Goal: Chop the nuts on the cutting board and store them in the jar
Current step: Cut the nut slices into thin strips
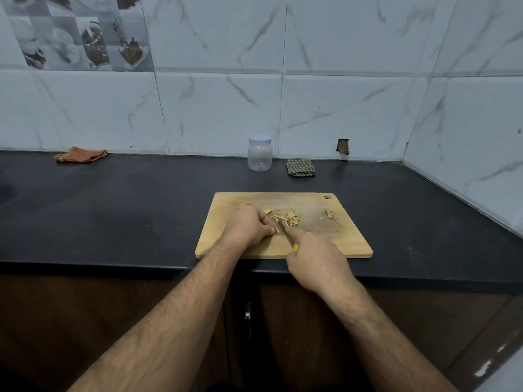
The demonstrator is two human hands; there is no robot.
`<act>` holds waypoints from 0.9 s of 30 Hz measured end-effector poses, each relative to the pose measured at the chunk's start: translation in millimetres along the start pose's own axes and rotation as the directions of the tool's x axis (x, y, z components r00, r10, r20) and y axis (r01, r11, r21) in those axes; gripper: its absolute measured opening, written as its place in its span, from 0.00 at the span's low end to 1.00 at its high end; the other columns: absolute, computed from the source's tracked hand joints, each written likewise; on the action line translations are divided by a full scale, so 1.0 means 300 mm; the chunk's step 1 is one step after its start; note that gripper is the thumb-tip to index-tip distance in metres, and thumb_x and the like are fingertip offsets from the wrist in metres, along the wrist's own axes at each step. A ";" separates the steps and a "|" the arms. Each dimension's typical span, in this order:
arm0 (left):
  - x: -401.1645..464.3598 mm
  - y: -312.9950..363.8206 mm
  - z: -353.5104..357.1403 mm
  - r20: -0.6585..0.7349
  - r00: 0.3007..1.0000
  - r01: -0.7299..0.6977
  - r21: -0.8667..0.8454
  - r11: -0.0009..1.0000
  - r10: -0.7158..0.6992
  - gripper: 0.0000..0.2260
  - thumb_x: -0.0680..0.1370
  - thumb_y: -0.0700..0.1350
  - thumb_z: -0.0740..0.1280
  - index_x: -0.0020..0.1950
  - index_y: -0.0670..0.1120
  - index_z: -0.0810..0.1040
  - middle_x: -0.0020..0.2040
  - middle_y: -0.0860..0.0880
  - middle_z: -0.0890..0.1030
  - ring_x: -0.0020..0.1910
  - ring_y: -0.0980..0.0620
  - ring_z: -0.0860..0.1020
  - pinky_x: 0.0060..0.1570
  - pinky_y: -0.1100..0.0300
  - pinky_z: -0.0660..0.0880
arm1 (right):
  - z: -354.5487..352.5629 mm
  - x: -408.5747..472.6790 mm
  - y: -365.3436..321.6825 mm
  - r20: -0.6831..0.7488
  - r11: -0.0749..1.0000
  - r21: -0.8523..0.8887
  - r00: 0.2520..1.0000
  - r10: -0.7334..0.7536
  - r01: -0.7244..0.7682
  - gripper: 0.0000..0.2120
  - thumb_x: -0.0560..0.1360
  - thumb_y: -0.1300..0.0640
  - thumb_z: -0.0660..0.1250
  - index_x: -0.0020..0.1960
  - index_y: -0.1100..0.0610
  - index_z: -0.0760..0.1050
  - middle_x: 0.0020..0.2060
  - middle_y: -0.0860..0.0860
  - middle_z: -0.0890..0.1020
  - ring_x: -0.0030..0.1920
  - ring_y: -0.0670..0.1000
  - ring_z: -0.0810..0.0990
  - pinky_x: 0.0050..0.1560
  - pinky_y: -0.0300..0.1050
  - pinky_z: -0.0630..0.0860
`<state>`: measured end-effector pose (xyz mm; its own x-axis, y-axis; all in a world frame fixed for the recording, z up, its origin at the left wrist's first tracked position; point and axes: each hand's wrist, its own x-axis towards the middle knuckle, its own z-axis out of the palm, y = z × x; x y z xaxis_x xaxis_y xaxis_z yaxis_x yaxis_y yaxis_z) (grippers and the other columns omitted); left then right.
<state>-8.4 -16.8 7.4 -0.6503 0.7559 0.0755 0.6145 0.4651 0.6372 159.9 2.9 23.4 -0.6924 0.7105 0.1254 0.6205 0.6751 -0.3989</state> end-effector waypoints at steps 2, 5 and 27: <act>0.001 0.011 0.004 -0.012 1.000 0.024 0.009 1.000 -0.024 0.05 0.75 0.47 0.73 0.40 0.49 0.84 0.36 0.56 0.80 0.36 0.59 0.74 0.30 0.64 0.65 | 0.004 0.000 0.000 0.005 1.000 0.006 1.000 -0.004 0.004 0.28 0.77 0.59 0.60 0.76 0.45 0.64 0.64 0.49 0.78 0.62 0.53 0.76 0.57 0.49 0.76; 0.005 0.016 0.004 -0.006 0.999 0.045 -0.004 0.999 -0.045 0.04 0.75 0.47 0.73 0.43 0.48 0.86 0.38 0.55 0.82 0.35 0.60 0.74 0.31 0.63 0.66 | 0.015 0.006 0.001 0.004 1.000 0.008 1.000 -0.008 0.008 0.28 0.77 0.59 0.60 0.76 0.46 0.65 0.65 0.49 0.77 0.64 0.53 0.75 0.59 0.49 0.75; 0.016 0.026 0.000 0.005 0.995 0.097 -0.012 0.995 -0.097 0.02 0.72 0.45 0.74 0.42 0.47 0.86 0.41 0.55 0.85 0.43 0.57 0.80 0.38 0.63 0.73 | 0.032 0.017 0.007 0.009 1.000 0.011 1.000 -0.019 0.019 0.28 0.78 0.59 0.60 0.76 0.45 0.64 0.67 0.49 0.76 0.65 0.53 0.74 0.60 0.49 0.75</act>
<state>-6.7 -9.6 12.8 -0.7044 0.7098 0.0094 0.5432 0.5305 0.6508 153.9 6.0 14.4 -0.7074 0.6958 0.1243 0.6033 0.6860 -0.4067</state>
